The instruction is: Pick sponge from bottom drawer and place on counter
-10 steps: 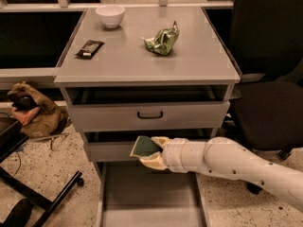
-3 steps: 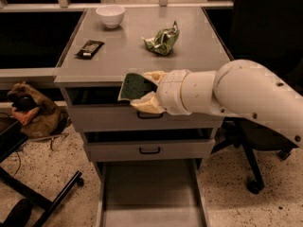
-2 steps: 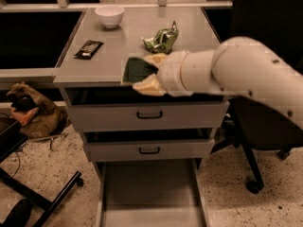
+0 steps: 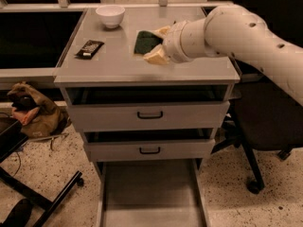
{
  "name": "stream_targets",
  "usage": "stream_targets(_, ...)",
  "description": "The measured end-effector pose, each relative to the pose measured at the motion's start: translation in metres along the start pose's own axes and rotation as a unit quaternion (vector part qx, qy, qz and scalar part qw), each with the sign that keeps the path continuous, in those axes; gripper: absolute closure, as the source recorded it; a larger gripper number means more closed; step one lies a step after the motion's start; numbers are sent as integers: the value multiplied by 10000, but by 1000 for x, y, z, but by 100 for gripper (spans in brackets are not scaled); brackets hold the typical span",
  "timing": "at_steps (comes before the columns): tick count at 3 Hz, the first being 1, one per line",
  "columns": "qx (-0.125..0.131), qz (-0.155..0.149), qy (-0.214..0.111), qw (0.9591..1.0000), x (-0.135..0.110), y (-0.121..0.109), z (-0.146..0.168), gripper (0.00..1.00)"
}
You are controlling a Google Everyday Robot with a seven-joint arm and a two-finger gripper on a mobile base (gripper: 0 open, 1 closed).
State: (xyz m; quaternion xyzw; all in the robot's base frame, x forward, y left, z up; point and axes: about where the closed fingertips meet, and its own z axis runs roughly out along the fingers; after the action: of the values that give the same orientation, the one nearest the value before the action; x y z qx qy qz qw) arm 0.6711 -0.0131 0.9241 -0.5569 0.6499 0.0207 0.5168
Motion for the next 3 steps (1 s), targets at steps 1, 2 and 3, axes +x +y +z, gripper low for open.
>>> stream_targets(1,130,423,600,9972,58,-29,19,100)
stream_targets(2,128,964,1026,9900,112,-39,26,100)
stream_targets(3,155,1174,1266,9849,137,-42,24,100)
